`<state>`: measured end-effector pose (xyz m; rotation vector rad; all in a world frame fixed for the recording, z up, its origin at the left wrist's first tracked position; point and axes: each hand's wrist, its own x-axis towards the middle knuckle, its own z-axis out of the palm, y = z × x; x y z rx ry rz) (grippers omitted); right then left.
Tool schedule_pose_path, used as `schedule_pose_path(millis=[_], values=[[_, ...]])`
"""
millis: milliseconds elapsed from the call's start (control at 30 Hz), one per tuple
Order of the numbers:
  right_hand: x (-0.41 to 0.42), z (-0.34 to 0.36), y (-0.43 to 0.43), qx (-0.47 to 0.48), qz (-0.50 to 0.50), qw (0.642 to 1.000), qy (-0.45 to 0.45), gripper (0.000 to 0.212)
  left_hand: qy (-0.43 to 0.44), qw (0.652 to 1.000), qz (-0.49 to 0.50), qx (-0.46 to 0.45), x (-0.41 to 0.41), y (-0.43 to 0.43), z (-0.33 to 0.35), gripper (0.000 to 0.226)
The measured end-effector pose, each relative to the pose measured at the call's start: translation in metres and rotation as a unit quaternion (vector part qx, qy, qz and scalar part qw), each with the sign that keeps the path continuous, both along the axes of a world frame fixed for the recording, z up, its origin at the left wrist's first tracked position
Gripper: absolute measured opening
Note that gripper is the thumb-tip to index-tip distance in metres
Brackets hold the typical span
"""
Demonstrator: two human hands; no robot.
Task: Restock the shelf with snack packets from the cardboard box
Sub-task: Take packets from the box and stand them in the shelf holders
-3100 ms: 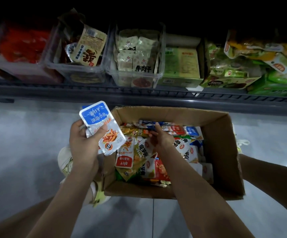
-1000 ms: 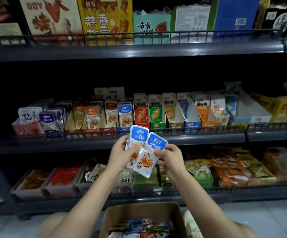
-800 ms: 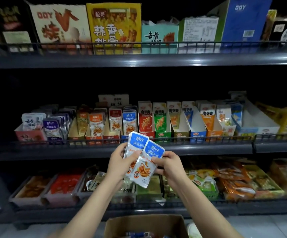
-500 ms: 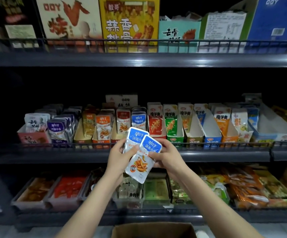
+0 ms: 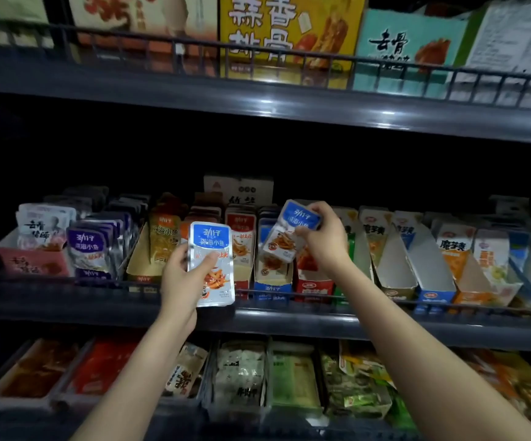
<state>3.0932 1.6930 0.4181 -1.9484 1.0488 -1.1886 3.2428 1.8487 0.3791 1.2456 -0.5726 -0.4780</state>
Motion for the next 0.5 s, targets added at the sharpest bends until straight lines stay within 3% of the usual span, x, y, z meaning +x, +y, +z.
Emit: schedule_pose_path(millis=[167,300,500], values=[[0.016,-0.025,-0.021,-0.090,-0.015,0.976,0.199,0.032,-0.003,1.000,-0.020,-0.007,0.001,-0.015,-0.007,0.027],[0.022,-0.038,-0.031,-0.197,-0.059,0.936,0.284,0.037,-0.008,1.000,-0.024,-0.001,-0.002,-0.024,-0.012,0.021],[0.033,-0.045,-0.038,-0.216,-0.095,0.930,0.281,0.043,-0.016,0.999,-0.033,0.010,-0.003,-0.028,-0.012,0.039]])
